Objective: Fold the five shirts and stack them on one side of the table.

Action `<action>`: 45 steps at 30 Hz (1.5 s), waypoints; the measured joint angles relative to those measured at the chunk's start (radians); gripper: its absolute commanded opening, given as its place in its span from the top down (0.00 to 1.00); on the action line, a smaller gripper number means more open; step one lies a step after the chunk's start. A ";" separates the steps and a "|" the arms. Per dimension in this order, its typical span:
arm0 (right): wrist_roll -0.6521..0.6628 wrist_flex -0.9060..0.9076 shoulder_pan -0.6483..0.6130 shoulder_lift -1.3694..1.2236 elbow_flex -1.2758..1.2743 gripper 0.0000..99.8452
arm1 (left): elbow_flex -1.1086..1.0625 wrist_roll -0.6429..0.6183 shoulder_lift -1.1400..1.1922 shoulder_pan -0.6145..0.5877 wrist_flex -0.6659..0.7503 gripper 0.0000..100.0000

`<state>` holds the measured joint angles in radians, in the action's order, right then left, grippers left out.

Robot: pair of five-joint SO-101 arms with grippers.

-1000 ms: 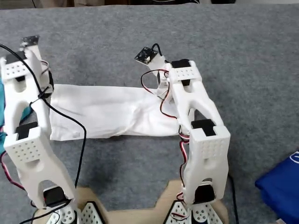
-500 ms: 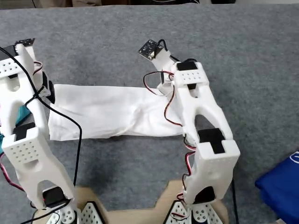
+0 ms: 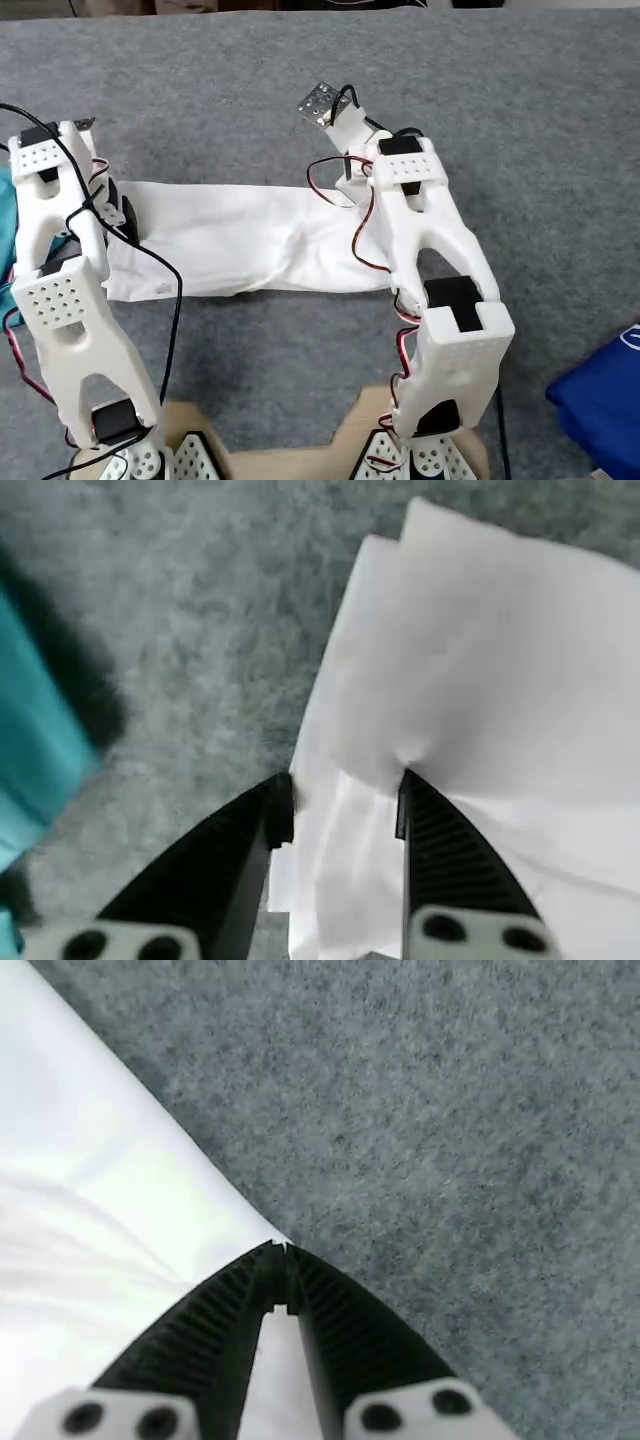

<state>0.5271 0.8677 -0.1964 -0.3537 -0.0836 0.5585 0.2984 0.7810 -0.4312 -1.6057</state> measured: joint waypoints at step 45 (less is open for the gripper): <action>0.018 0.000 0.000 -0.026 -0.003 0.99 | 0.183 0.000 0.146 -0.009 -0.077 0.77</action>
<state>0.5455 0.8677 -0.1964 -0.3798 -0.0867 0.7411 0.2984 0.9268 -0.4404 -1.6824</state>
